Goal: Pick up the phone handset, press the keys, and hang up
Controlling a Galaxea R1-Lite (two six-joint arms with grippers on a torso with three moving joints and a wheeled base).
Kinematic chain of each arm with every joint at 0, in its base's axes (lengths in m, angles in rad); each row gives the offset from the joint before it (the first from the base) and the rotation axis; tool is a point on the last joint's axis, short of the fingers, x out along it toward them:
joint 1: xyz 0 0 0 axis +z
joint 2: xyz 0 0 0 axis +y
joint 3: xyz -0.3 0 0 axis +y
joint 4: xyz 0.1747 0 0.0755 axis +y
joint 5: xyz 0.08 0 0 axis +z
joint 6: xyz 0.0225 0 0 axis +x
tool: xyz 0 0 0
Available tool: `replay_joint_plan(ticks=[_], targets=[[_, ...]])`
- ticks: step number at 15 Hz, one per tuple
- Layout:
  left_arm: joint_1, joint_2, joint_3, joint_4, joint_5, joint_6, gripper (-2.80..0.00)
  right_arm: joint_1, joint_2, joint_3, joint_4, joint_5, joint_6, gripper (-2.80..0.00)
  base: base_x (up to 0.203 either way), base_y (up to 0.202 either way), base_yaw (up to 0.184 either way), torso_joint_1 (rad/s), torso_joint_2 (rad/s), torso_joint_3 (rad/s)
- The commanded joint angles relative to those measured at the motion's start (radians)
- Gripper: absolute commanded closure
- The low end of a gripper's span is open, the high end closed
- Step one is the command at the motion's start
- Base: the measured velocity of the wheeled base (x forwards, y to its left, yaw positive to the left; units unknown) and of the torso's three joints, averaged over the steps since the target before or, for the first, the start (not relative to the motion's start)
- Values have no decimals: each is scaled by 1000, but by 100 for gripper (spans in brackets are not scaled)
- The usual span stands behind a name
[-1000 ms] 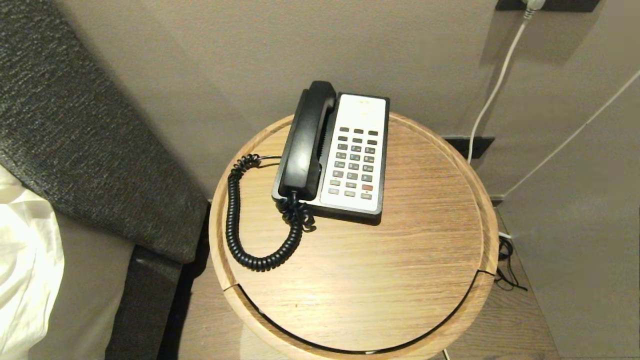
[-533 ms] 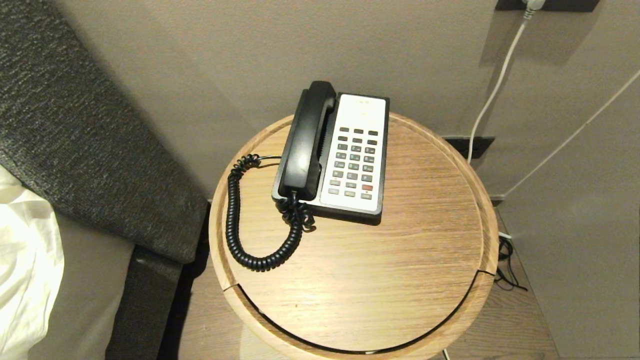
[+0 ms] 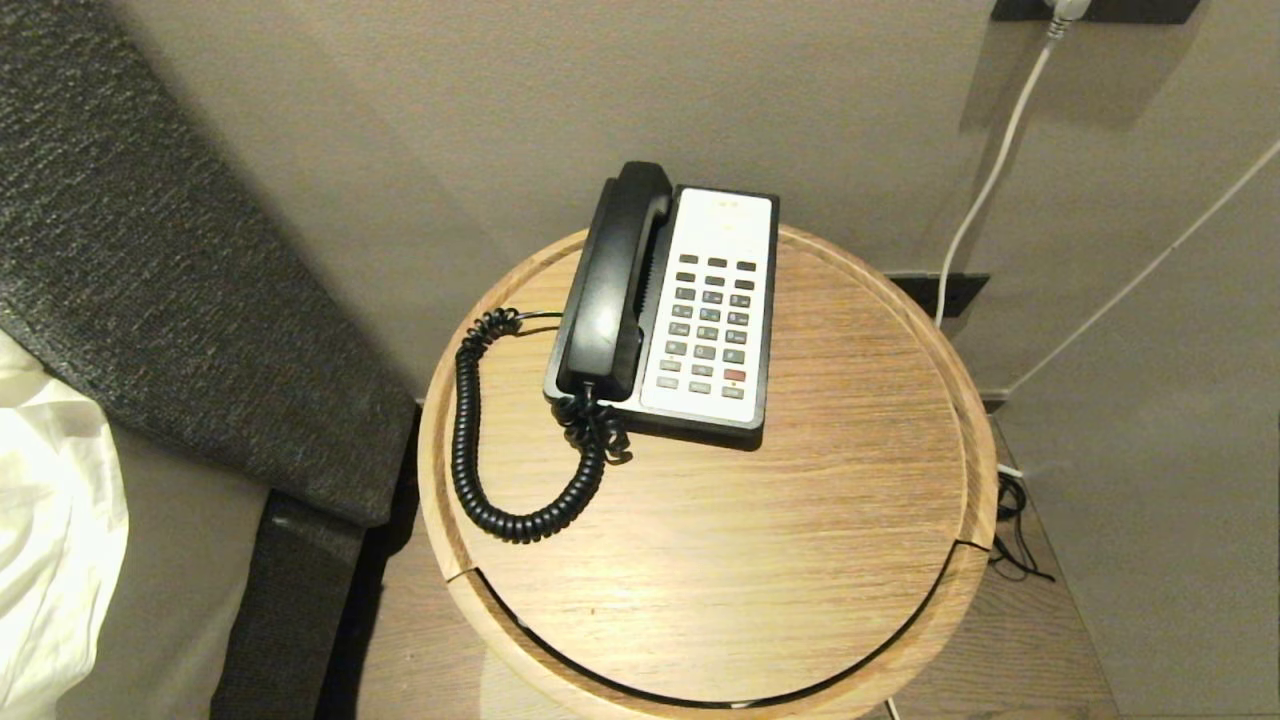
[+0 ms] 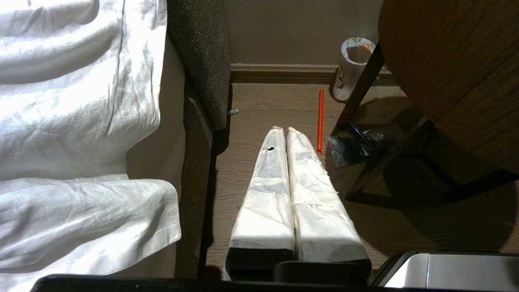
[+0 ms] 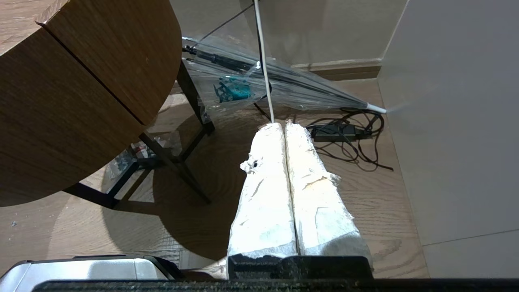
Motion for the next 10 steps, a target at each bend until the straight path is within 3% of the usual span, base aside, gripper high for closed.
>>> replay_joint_plan(ticks=[1,10], targets=[[0,0,0,0,0,-1,0,0,1,-1,-1,0,0,0,0,0,0,0,0,0],[0,0,0,0,0,-4,0,0,1,-1,-1,0,0,0,0,0,0,0,0,0]])
